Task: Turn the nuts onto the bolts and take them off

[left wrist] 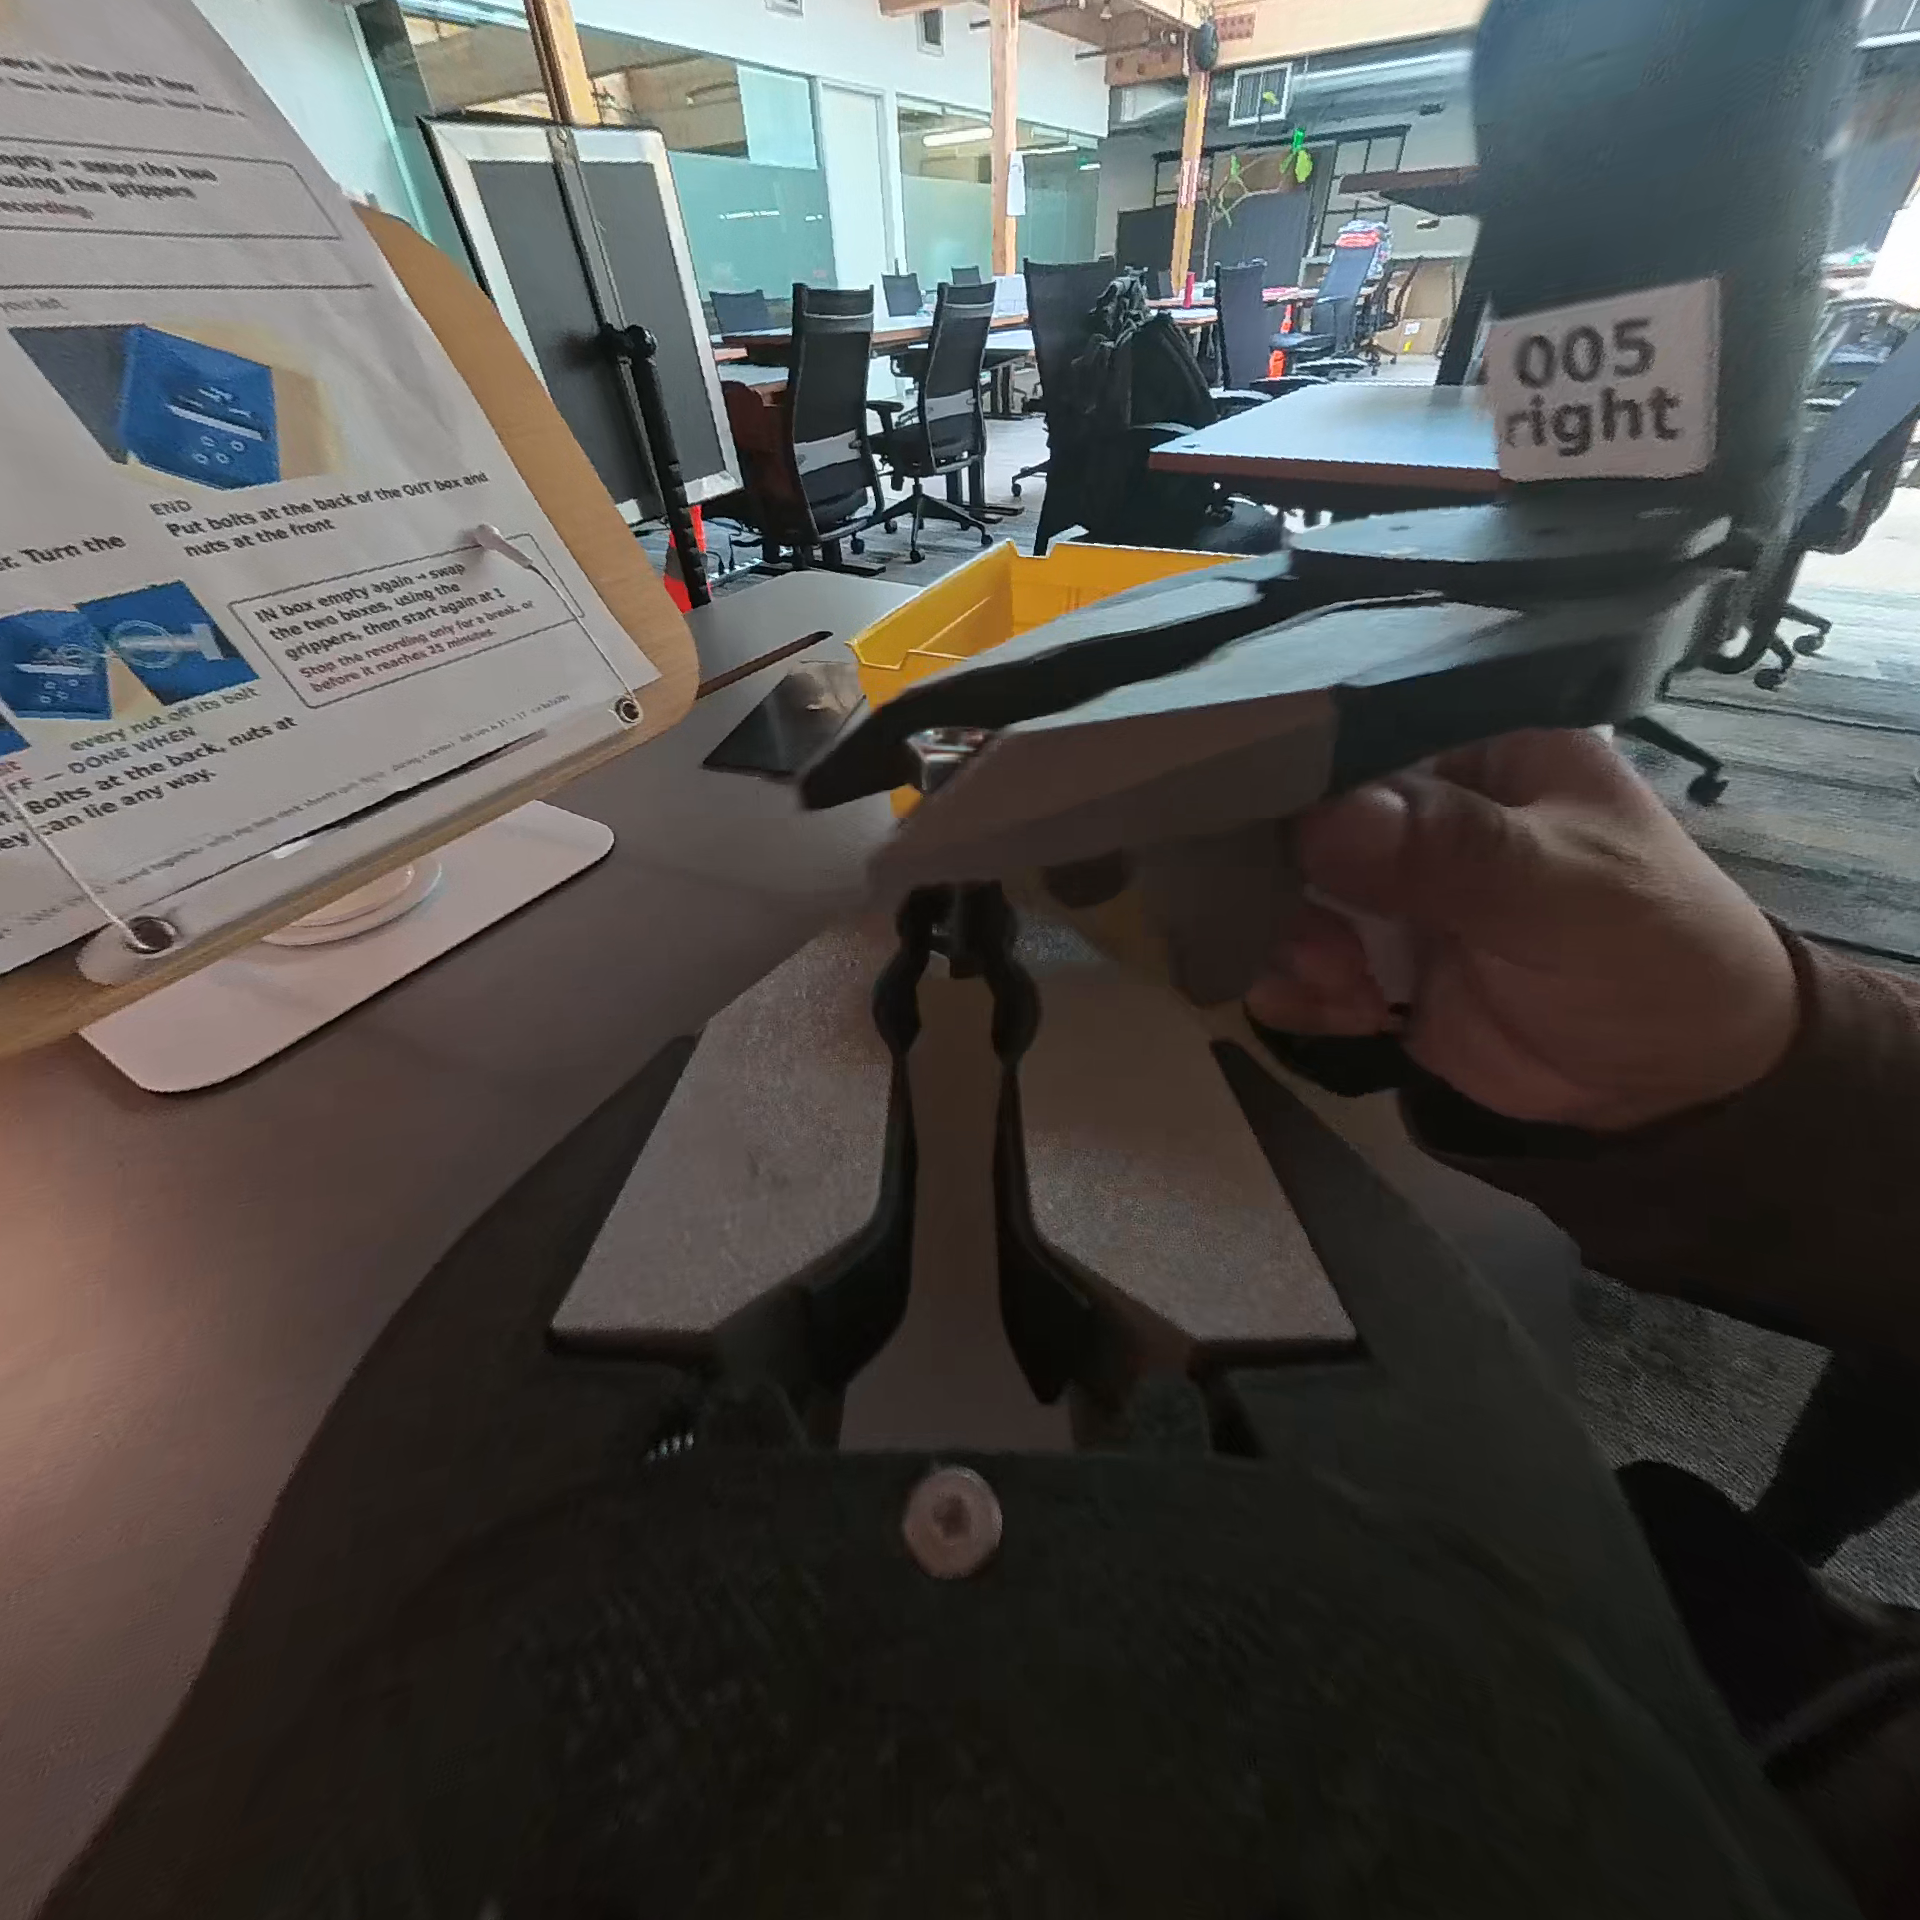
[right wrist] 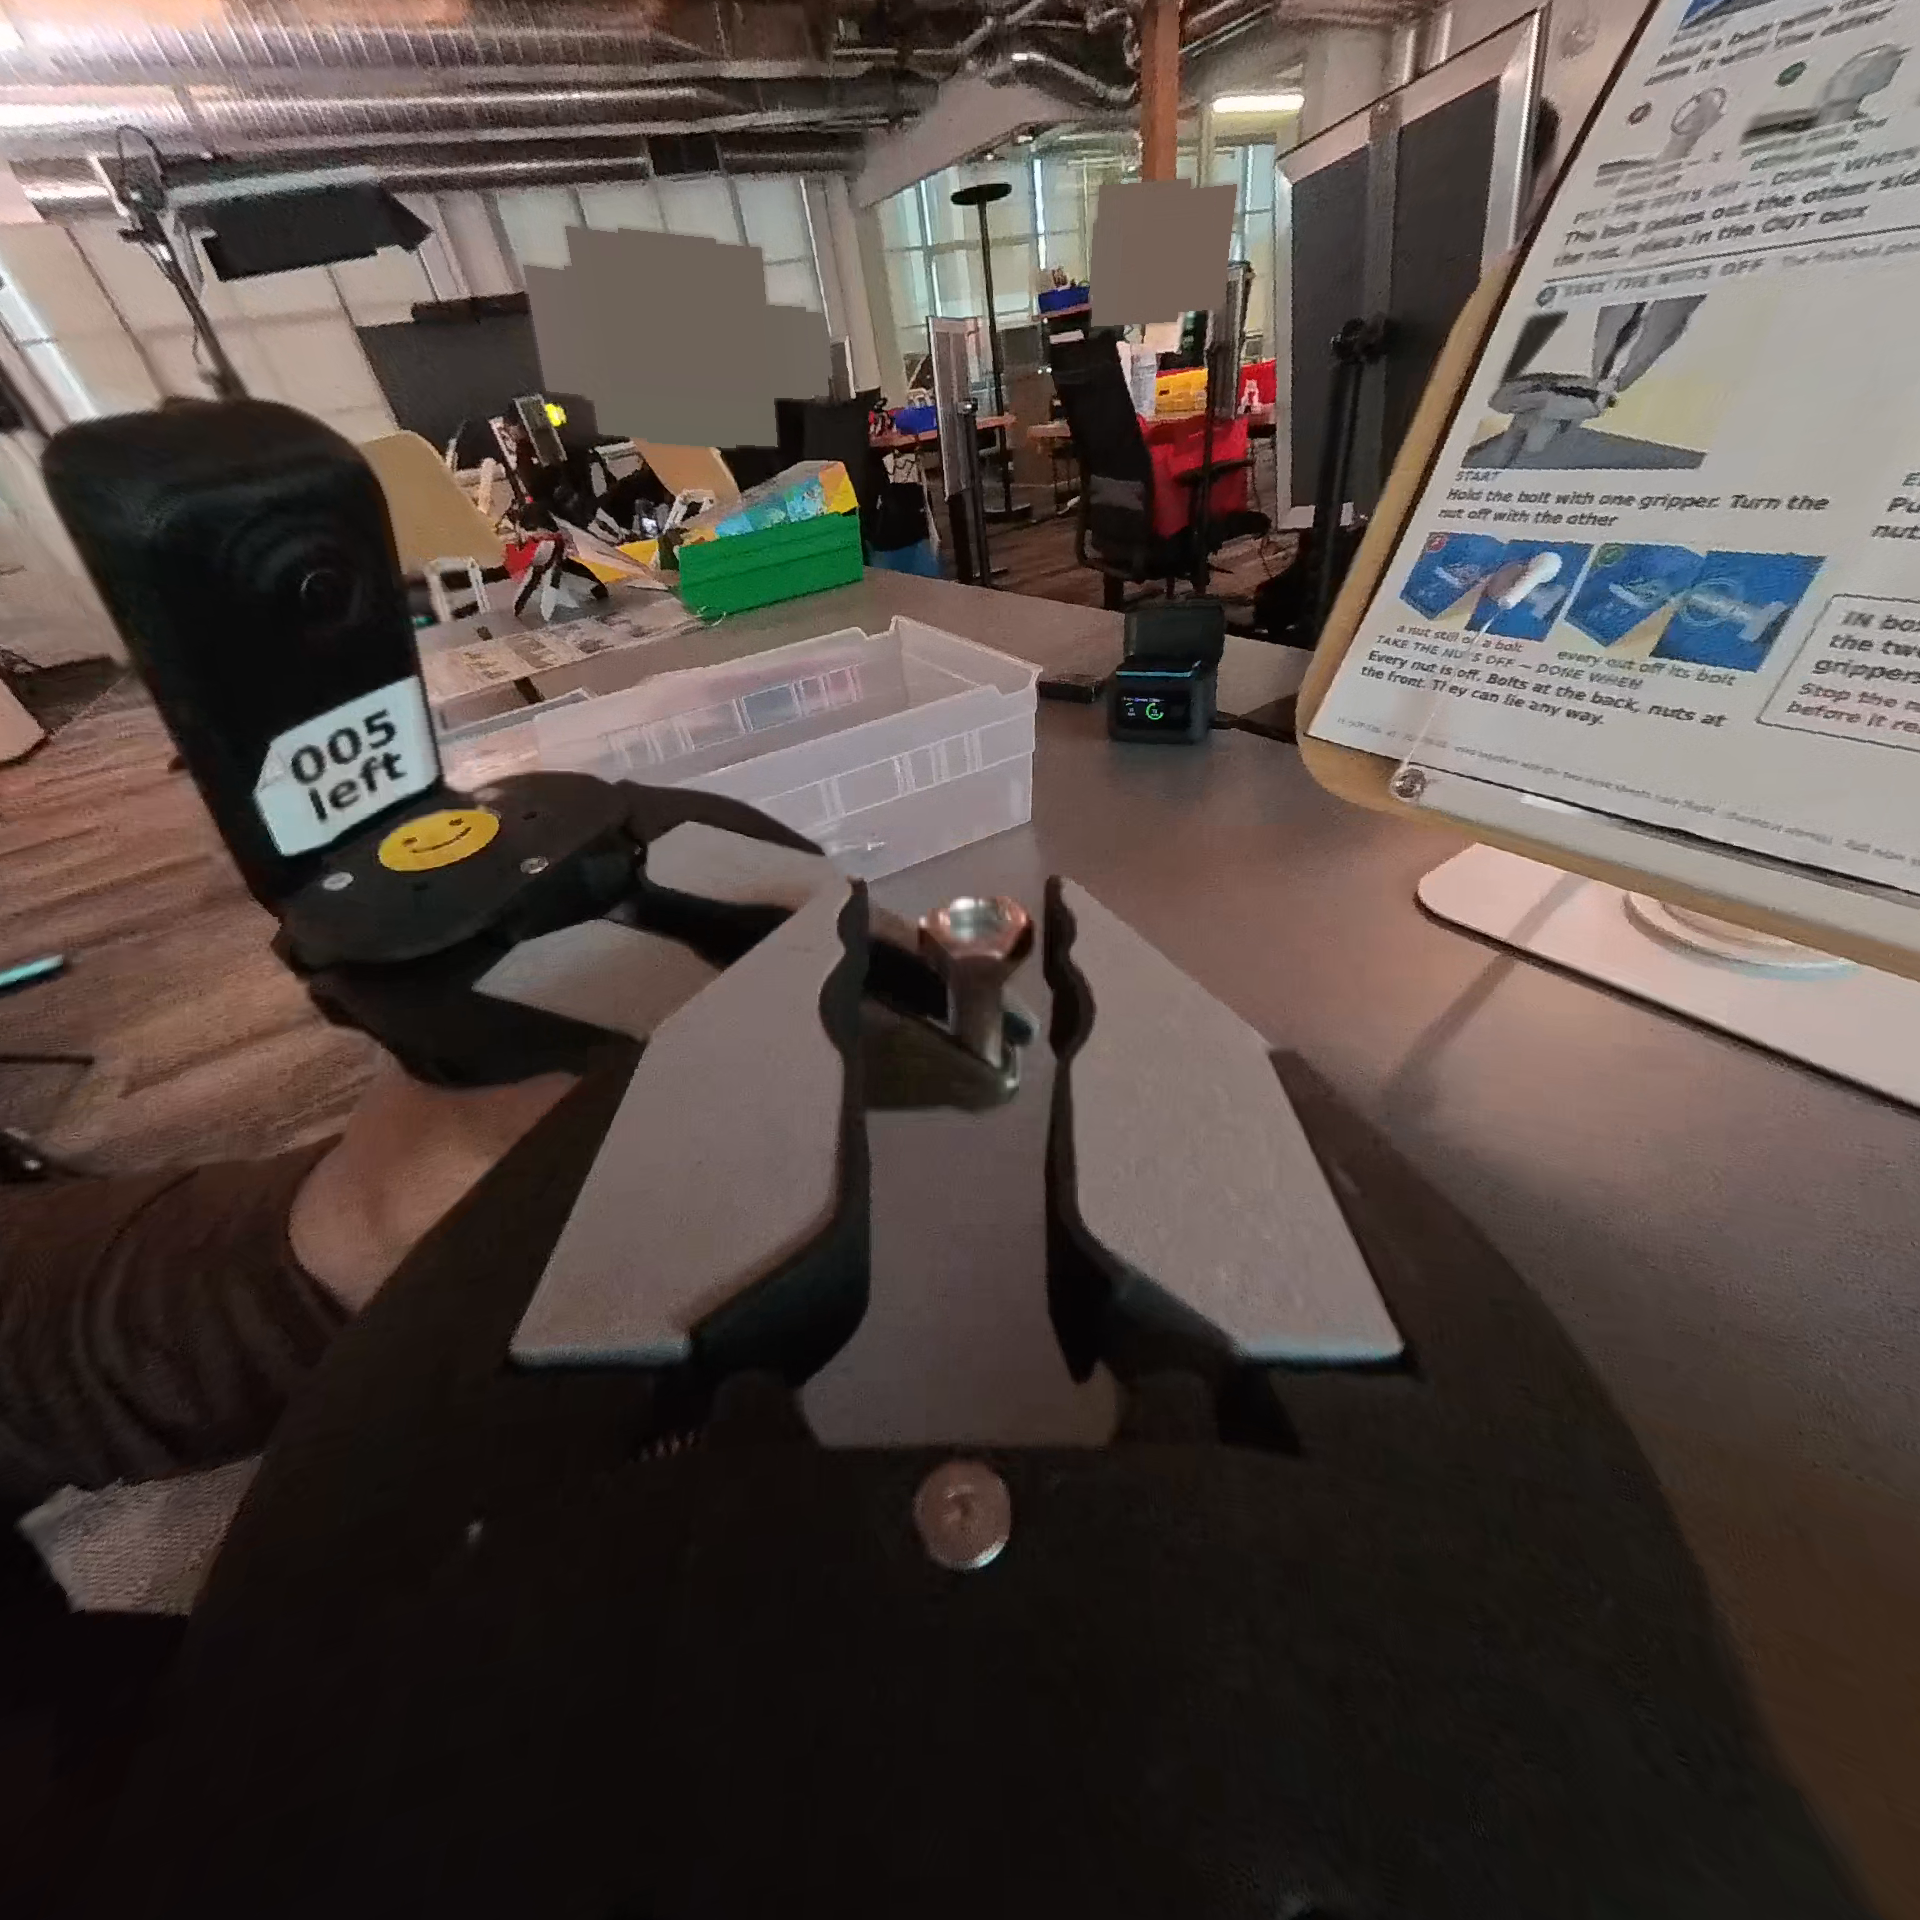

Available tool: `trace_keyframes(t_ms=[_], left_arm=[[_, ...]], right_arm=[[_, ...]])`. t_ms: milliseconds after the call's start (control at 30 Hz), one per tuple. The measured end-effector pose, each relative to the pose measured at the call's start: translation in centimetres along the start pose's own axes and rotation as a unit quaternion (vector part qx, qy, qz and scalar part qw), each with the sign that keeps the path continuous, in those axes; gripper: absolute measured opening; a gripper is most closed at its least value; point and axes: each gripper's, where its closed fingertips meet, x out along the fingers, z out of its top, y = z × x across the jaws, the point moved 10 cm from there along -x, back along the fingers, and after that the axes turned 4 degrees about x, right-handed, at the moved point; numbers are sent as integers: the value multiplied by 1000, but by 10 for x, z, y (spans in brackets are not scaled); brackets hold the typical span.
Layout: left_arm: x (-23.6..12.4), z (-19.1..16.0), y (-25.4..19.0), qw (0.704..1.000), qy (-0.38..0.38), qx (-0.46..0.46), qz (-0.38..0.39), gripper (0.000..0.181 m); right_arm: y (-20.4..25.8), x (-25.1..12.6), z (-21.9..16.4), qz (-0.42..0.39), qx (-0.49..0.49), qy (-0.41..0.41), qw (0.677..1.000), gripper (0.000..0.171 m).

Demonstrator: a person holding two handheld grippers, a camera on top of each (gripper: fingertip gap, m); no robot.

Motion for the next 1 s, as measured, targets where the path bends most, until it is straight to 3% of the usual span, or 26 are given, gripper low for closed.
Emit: trace_keyframes(t_ms=[167, 400, 600, 767, 867, 1000], left_arm=[[-6, 2, 5, 1000, -4, -1, 6, 8], [-3, 1, -1, 1000, 0, -1, 6, 7], [-10, 3, 6, 1000, -8, -6, 15, 7], [-4, 1, -3, 1000, 7, 9, -1, 7], [-8, 4, 0, 1000, -3, 7, -17, 7], [-16, 5, 7, 993, -22, -27, -111, 8]], right_arm=[[0, -30, -4, -23, -8, -3, 1000, 30], [5, 6, 7, -24, -27, 10, 999, 28], [2, -18, 6, -32, -20, -1, 999, 36], [8, 4, 5, -28, -46, 8, 999, 15], [5, 12, 11, 31, -30, 22, 999, 14], [-3, 5, 24, 151, 43, 31, 987, 13]])
